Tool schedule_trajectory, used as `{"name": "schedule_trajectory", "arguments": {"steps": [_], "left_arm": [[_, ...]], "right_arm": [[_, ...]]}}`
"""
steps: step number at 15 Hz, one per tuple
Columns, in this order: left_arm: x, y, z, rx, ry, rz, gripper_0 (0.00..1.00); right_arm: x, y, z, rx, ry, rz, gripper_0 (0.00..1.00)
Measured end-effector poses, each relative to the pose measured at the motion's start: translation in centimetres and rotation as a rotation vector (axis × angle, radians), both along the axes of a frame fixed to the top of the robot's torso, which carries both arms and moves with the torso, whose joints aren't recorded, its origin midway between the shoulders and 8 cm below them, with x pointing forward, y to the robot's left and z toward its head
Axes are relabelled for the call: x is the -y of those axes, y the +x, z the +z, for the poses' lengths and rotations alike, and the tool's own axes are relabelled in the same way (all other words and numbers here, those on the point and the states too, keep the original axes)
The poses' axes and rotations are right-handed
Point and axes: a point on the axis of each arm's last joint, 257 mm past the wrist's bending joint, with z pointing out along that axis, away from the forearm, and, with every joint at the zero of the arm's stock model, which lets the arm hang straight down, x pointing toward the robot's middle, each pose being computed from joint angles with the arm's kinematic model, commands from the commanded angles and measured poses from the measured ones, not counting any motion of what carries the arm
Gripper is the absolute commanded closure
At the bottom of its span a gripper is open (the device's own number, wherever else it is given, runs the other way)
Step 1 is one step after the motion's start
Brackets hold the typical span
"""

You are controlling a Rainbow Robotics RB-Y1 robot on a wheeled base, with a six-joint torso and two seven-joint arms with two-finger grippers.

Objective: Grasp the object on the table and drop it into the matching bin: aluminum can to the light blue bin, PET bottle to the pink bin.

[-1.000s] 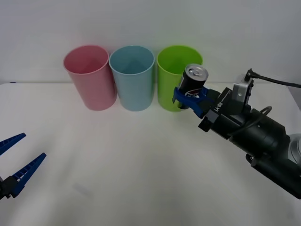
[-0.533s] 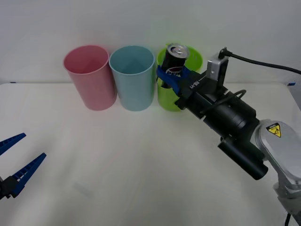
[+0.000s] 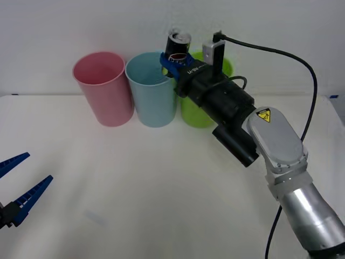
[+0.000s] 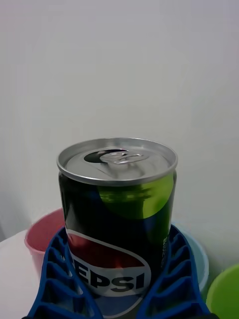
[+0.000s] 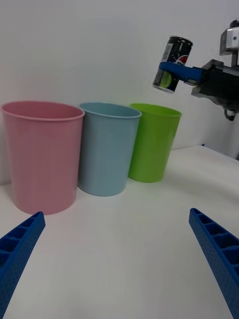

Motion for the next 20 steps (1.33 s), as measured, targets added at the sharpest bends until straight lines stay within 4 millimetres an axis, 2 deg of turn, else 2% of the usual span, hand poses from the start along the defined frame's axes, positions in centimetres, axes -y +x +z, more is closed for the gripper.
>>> {"name": "schedule_trajectory", "arguments": {"steps": [4, 10, 15, 20], "left_arm": [[0.0, 0.0, 0.0, 0.0, 0.0, 0.0, 0.0], [0.0, 0.0, 0.0, 0.0, 0.0, 0.0, 0.0], [0.0, 0.0, 0.0, 0.0, 0.0, 0.0, 0.0], [0.0, 0.0, 0.0, 0.0, 0.0, 0.0, 0.0]], "right_arm": [[-2.2, 3.6, 0.4, -0.028, 0.011, -0.055, 1.0], [-5.3, 6.9, 0.3, -0.064, -0.009, -0.102, 1.0], [-6.9, 8.2, -0.1, -0.081, -0.042, -0.12, 1.0], [-7.0, 8.3, -0.3, -0.081, -0.049, -0.128, 1.0]]}}
